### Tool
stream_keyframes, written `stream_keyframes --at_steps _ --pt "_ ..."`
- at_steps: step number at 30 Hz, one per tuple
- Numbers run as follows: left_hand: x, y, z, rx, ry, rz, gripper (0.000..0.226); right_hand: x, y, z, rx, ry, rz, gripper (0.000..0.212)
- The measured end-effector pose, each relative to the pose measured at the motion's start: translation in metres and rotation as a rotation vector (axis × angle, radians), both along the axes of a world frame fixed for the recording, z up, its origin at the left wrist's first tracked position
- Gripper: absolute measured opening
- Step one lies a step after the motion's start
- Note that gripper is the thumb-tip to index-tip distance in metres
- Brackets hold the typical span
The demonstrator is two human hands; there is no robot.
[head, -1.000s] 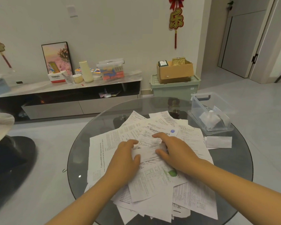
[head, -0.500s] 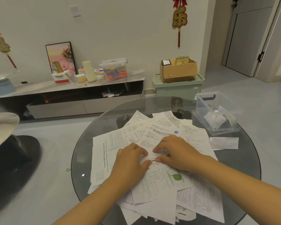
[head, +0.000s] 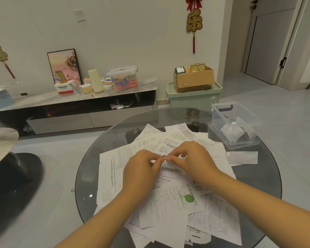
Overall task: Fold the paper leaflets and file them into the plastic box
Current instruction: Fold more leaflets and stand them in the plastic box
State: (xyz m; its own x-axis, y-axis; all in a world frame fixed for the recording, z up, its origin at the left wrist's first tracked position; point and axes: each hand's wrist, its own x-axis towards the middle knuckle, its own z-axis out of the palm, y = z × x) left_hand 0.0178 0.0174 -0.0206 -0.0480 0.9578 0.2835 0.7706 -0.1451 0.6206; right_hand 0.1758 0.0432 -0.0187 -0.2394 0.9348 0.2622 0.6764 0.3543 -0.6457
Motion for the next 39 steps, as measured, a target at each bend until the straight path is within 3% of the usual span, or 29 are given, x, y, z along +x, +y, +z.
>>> stream_keyframes --at_steps 6,11,16,20,23,32,39 --pt "0.025 0.005 0.006 0.003 -0.235 -0.106 0.016 0.013 -0.001 0.009 -0.107 0.340 -0.090 0.011" --pt "0.046 0.005 0.011 -0.011 -0.433 -0.141 0.020 0.031 0.002 0.019 -0.171 0.419 -0.097 0.018" --pt "0.059 0.008 0.010 -0.023 -0.420 -0.158 0.016 0.051 -0.008 0.032 -0.297 0.285 0.070 0.013" --pt "0.074 0.008 0.010 -0.004 -0.455 -0.198 0.009 0.072 -0.011 0.040 -0.171 0.021 -0.011 0.012" --pt "0.085 0.010 0.010 0.003 -0.485 -0.234 0.013 0.085 -0.010 0.043 -0.110 -0.060 -0.049 0.014" --pt "0.125 0.018 0.007 0.091 -0.311 -0.357 0.012 0.129 -0.012 0.046 0.008 -0.273 -0.185 0.019" --pt "0.137 0.010 -0.010 0.061 -0.007 -0.544 0.035 0.165 -0.016 0.028 0.059 -0.347 -0.170 0.021"
